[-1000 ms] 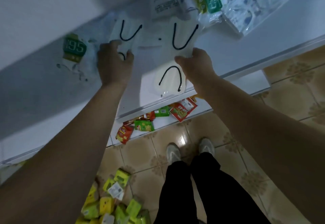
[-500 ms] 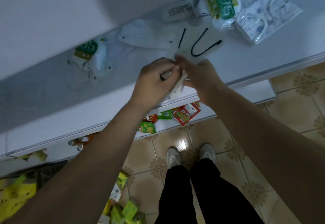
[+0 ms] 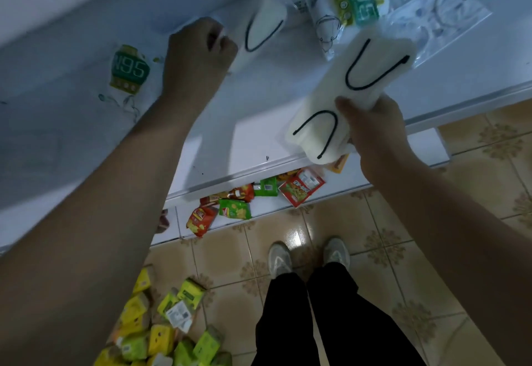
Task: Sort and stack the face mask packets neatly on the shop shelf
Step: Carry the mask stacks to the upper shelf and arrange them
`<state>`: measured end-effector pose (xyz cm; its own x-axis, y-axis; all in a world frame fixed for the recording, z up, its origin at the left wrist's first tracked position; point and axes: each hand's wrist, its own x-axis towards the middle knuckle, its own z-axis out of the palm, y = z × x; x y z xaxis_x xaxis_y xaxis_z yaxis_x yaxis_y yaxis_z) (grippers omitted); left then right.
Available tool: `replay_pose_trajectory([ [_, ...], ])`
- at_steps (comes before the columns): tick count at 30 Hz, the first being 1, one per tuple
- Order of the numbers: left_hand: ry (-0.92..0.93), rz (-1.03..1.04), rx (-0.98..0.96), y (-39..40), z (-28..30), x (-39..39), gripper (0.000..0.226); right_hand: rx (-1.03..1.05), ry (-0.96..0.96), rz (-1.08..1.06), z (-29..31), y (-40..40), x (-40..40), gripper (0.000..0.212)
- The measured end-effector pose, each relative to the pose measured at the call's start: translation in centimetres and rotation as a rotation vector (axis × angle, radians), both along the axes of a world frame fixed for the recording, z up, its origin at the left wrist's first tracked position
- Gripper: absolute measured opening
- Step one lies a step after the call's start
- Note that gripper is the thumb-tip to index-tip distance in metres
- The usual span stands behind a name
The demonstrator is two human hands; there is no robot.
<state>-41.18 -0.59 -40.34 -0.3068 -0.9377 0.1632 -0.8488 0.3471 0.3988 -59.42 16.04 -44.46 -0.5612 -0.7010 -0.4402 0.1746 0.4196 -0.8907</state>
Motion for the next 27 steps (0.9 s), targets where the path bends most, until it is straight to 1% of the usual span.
replay_pose_trajectory([
  [1, 0.175, 0.02, 0.074, 1.2, 1.1, 0.0, 0.022, -0.017, -0.019, 0.012, 0.2, -0.2, 0.0, 0.01],
  [3, 0.53, 0.113, 0.332, 4.0, 2.3, -0.9, 0.016, -0.035, -0.106, 0.046, 0.6, -0.8, 0.4, 0.016],
  [4, 0.651, 0.156, 0.433, 4.9, 2.2, -1.4, 0.016, -0.043, -0.168, 0.072, 0.8, -1.2, 0.7, 0.017],
  [5, 0.704, 0.168, 0.484, 5.7, 1.9, -1.8, 0.018, -0.061, -0.229, 0.09, 1.0, -1.5, 1.1, 0.014],
  [6, 0.688, 0.161, 0.489, 6.1, 1.3, -2.3, 0.02, -0.076, -0.287, 0.085, 1.2, -1.8, 1.4, 0.011],
  [7, 0.634, 0.149, 0.47, 6.5, 0.7, -2.6, 0.02, -0.088, -0.353, 0.054, 1.3, -2.0, 1.6, 0.01],
  [9, 0.577, 0.148, 0.442, 6.7, -0.6, -2.8, 0.025, -0.106, -0.506, 0.0, 1.5, -2.2, 1.9, 0.024],
  [10, 0.587, 0.15, 0.449, 6.9, -1.2, -2.8, 0.026, -0.123, -0.566, 0.004, 1.5, -2.2, 1.8, 0.033],
  [11, 0.616, 0.151, 0.47, 7.1, -1.6, -2.7, 0.024, -0.131, -0.58, 0.03, 1.3, -2.3, 1.9, 0.043],
  [12, 0.651, 0.145, 0.5, 7.3, -1.9, -2.6, 0.019, -0.112, -0.547, 0.072, 1.4, -2.3, 2.1, 0.053],
  [13, 0.687, 0.129, 0.532, 7.5, -2.1, -2.6, 0.019, -0.071, -0.466, 0.125, 1.2, -2.3, 2.4, 0.06],
  [14, 0.693, 0.115, 0.546, 7.4, -2.2, -2.5, 0.025, -0.031, -0.373, 0.169, 1.2, -2.3, 2.6, 0.057],
  [16, 0.61, 0.112, 0.512, 7.3, -2.3, -2.1, 0.045, -0.02, -0.255, 0.198, 0.6, -2.6, 2.8, 0.037],
  [17, 0.55, 0.127, 0.479, 7.1, -2.4, -1.6, 0.045, -0.021, -0.233, 0.204, 0.3, -2.9, 2.8, 0.03],
  [18, 0.492, 0.149, 0.42, 6.7, -2.7, -0.7, 0.037, -0.012, -0.218, 0.208, 0.3, -3.0, 2.8, 0.024],
  [19, 0.424, 0.176, 0.337, 6.3, -3.2, 0.6, 0.023, 0.0, -0.205, 0.206, 0.3, -3.4, 3.0, 0.021],
  [20, 0.322, 0.228, 0.239, 5.7, -3.7, 2.0, 0.019, -0.001, -0.198, 0.21, 0.3, -3.6, 3.0, 0.02],
  [23, -0.092, 0.456, -0.032, 3.4, -4.9, 6.9, 0.058, -0.028, -0.236, 0.244, 0.2, -4.1, 3.6, 0.024],
  [24, -0.187, 0.514, -0.09, 2.5, -5.2, 8.4, 0.072, -0.032, -0.25, 0.257, 0.1, -4.2, 3.9, 0.025],
  [25, -0.225, 0.545, -0.106, 1.7, -5.4, 9.7, 0.084, -0.03, -0.262, 0.261, 0.0, -4.2, 4.3, 0.026],
  [26, -0.212, 0.564, -0.07, 0.7, -5.7, 11.0, 0.092, -0.021, -0.268, 0.258, -0.2, -4.1, 4.7, 0.025],
  [27, -0.172, 0.577, 0.001, -0.1, -5.9, 12.1, 0.093, -0.012, -0.276, 0.249, -0.4, -4.0, 5.1, 0.023],
])
